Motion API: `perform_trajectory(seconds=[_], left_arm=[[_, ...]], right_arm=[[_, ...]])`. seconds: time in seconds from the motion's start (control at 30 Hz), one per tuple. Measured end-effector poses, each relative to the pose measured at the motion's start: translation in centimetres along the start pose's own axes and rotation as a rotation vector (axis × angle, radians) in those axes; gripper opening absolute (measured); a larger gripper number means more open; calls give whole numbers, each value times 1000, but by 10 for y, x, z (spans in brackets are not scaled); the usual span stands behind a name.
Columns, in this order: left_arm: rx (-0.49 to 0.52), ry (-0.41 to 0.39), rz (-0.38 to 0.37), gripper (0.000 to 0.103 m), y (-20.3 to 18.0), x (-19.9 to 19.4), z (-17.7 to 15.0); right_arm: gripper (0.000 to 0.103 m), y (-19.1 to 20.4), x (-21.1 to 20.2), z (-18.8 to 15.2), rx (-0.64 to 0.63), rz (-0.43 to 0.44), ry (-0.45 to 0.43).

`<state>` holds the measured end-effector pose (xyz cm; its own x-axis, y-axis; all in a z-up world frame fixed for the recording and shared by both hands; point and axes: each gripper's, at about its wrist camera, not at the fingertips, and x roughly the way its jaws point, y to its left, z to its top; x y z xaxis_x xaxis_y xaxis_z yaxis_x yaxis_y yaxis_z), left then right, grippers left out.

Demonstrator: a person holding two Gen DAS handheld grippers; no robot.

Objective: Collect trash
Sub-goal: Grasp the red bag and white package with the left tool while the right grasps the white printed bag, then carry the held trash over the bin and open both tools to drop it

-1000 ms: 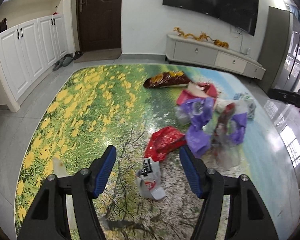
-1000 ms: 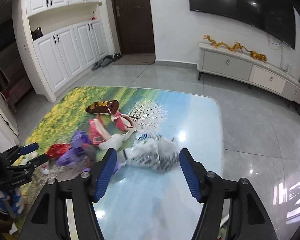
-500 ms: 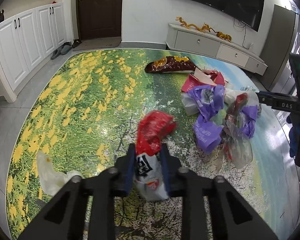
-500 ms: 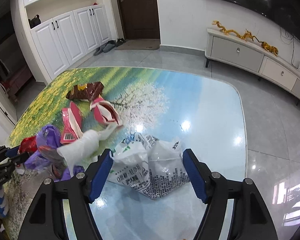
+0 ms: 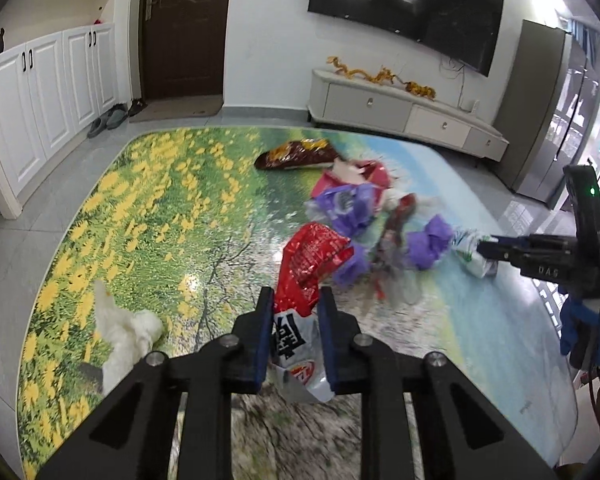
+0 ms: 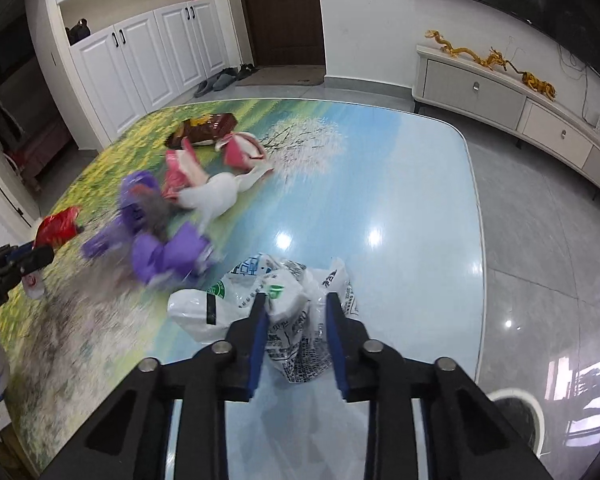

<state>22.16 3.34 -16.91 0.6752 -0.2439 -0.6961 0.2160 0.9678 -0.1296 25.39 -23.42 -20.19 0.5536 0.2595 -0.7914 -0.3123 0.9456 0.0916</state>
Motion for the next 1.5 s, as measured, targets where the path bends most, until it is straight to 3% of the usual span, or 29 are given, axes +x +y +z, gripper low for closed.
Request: perform_trajectory(seconds=[0.23, 0.63, 0.8, 0.93, 1.13, 1.37, 1.5], left_arm=[[21, -70, -28, 20, -14, -43, -3], [95, -159, -104, 20, -61, -97, 9], [162, -144, -176, 20, -102, -95, 19], [202, -83, -274, 20, -143, -80, 29], [372, -4, -376, 20, -246, -48, 36], [493, 130, -453, 20, -360, 11, 27], [529, 169, -474, 21, -406, 39, 22]], right_arm=[[20, 18, -55, -26, 15, 26, -79], [20, 35, -166, -47, 4, 54, -308], [20, 2, -200, -66, 68, 21, -386], [20, -36, -214, -91, 140, -51, -406], [20, -115, -214, -152, 325, -143, -374], [20, -188, -195, -210, 545, -154, -346], [20, -218, -181, -231, 628, -148, -318]])
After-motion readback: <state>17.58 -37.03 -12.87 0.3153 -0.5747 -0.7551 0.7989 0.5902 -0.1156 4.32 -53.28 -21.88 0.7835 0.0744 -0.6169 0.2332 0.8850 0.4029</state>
